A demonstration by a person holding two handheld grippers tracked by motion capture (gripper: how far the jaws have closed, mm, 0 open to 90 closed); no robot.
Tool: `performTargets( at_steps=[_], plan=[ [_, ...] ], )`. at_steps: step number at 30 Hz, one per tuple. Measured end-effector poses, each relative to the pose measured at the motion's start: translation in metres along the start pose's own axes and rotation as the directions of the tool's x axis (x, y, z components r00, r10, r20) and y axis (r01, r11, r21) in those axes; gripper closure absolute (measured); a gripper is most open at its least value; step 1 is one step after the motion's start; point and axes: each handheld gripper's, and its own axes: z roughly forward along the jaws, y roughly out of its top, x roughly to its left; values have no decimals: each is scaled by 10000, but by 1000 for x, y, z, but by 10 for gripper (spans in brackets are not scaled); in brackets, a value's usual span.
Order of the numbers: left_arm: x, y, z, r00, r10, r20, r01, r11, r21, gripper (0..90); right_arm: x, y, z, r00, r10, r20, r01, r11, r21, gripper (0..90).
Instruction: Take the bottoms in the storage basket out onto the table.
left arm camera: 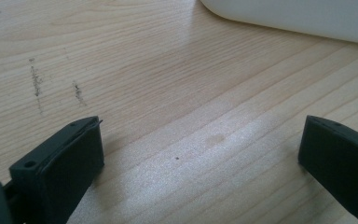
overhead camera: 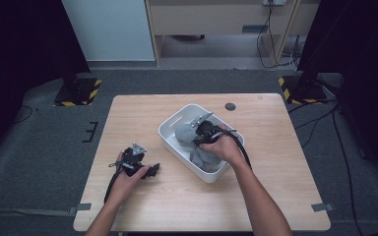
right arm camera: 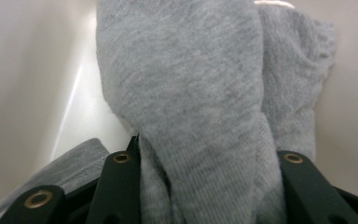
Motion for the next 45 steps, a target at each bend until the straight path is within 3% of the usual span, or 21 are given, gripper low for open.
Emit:
performTargets(
  at_steps=[17,45],
  plan=[
    [0,0,0,10000,1,1,-1,10000,0,0,-7,7,-29,9984,518,-242,-540,9932,-1035,611],
    [0,0,0,10000,-10,7,10,10000,-7,0,-13,22,-65,9983,572,-75,-575,9790,-1957,610]
  ],
)
